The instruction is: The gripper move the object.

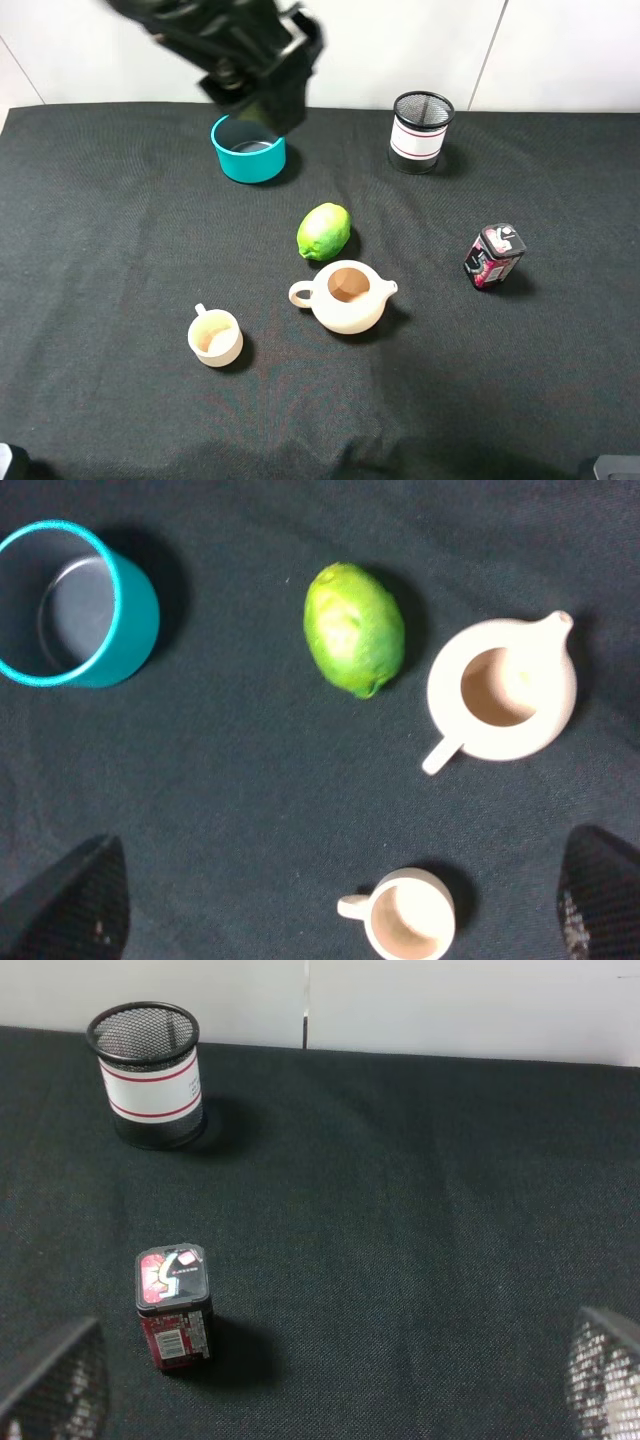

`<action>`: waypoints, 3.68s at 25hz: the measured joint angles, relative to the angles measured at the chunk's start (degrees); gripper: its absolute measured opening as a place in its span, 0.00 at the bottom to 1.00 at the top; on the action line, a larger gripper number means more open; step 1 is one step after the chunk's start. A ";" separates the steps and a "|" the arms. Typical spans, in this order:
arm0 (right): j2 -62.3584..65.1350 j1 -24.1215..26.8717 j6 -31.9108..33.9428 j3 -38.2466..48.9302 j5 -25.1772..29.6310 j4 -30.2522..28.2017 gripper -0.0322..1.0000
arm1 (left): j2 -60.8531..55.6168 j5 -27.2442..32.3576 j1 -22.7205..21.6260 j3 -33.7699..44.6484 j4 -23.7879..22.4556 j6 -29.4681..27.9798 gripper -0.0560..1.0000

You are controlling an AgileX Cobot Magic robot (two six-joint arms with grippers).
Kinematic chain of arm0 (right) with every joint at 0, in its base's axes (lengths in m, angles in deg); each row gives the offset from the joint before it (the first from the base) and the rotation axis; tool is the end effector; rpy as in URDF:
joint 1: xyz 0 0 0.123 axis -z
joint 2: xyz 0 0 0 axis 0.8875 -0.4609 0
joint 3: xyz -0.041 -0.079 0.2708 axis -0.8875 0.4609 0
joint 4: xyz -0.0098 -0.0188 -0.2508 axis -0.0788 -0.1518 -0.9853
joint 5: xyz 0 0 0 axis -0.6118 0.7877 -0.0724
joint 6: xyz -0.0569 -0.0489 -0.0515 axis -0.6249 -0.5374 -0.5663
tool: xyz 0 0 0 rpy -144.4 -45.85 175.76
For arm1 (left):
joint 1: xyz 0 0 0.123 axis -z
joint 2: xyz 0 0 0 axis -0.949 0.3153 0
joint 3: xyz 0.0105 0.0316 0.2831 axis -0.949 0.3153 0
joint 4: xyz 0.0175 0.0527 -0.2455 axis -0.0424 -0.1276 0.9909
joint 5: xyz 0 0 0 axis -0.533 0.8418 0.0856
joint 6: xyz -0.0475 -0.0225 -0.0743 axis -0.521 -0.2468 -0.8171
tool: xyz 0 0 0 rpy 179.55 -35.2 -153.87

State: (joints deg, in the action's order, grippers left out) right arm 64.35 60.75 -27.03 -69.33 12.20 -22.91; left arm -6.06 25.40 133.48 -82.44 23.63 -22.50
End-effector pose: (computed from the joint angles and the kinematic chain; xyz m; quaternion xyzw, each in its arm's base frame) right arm -0.0042 0.0028 0.2797 -0.0328 0.8418 0.0149 0.5386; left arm 0.1593 -0.2494 0.3814 0.4028 0.8681 -0.0509 0.2857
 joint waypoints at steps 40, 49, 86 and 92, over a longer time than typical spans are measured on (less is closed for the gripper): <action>0.00 0.00 0.00 0.00 0.00 0.00 0.70 | -54.06 -7.06 -13.80 47.54 -0.62 1.01 0.97; 0.00 0.00 0.00 0.00 0.00 0.00 0.70 | -66.06 -12.62 -30.25 54.50 8.11 12.21 0.97; 0.00 0.00 0.00 0.00 0.00 0.03 0.70 | -82.73 -3.35 -56.23 54.58 16.60 22.81 0.97; 0.00 0.00 0.00 0.00 0.00 0.03 0.70 | -83.34 -2.96 -56.23 54.58 15.91 23.11 0.97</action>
State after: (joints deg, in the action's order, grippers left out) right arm 64.35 60.75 -27.03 -69.33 12.20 -22.88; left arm -89.41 22.45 77.24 -27.86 39.54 0.61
